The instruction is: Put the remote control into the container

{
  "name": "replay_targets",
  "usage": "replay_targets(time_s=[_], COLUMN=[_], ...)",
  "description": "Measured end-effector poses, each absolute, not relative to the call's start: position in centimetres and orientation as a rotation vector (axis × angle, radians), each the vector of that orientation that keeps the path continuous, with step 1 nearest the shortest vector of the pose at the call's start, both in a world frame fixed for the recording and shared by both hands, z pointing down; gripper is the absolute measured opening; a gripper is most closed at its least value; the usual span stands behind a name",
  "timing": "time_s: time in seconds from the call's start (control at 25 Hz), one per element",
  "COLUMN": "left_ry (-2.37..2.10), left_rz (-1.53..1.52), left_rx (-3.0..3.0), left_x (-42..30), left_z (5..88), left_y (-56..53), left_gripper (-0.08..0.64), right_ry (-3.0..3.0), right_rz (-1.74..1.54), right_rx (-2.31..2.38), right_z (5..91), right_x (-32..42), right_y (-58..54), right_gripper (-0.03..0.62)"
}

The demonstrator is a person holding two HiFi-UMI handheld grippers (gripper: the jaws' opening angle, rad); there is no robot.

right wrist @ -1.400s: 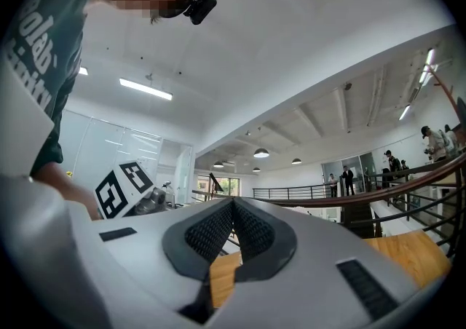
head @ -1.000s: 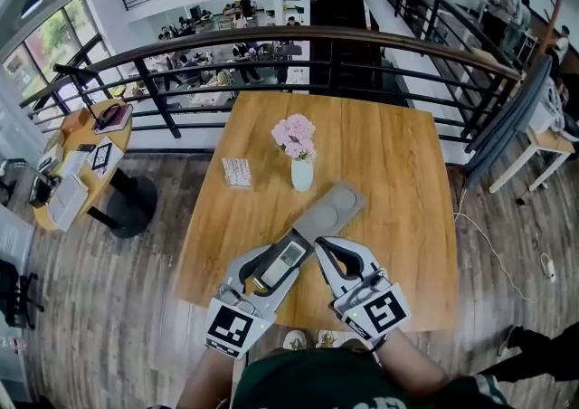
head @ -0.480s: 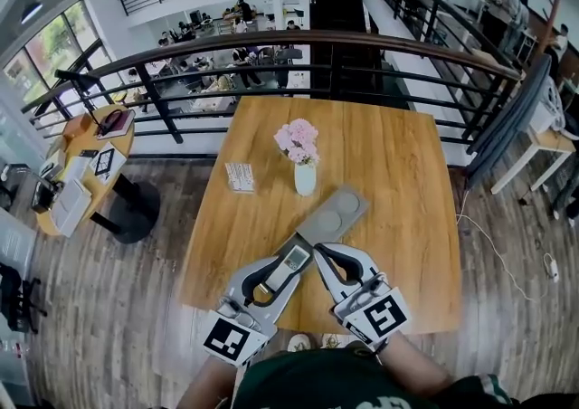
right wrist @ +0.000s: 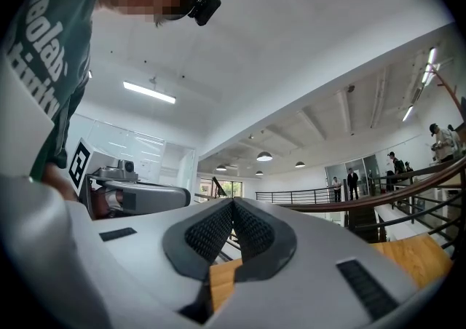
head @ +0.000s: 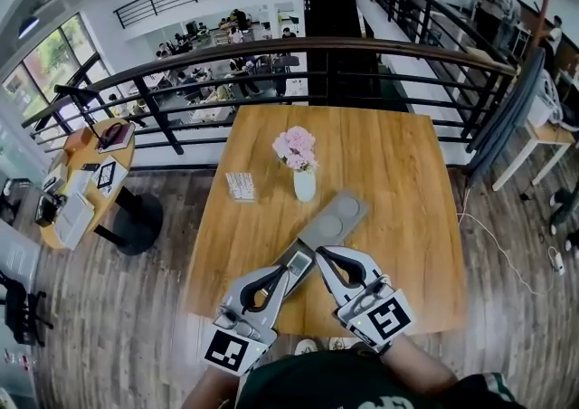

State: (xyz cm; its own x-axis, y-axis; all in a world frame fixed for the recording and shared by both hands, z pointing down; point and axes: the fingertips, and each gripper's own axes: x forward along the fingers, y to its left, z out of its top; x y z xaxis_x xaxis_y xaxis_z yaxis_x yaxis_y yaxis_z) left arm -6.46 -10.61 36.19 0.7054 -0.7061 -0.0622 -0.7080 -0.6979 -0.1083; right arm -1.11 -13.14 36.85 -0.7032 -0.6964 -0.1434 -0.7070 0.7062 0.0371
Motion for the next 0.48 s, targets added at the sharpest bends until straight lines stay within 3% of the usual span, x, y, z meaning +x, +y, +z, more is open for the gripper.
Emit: replay_targets(time_s=[0.48], left_ry=[1.228], left_rz=[0.052], left_rx=[-2.78], left_x=[-6.0], left_z=[36.8], left_y=[-10.7], left_gripper=[-0.002], right_ry=[2.834], right_rz=[0.282], right_rx=[-1.067], right_z=[35.7], right_x=[-1.8], right_y=[-11.5], right_gripper=[0.015])
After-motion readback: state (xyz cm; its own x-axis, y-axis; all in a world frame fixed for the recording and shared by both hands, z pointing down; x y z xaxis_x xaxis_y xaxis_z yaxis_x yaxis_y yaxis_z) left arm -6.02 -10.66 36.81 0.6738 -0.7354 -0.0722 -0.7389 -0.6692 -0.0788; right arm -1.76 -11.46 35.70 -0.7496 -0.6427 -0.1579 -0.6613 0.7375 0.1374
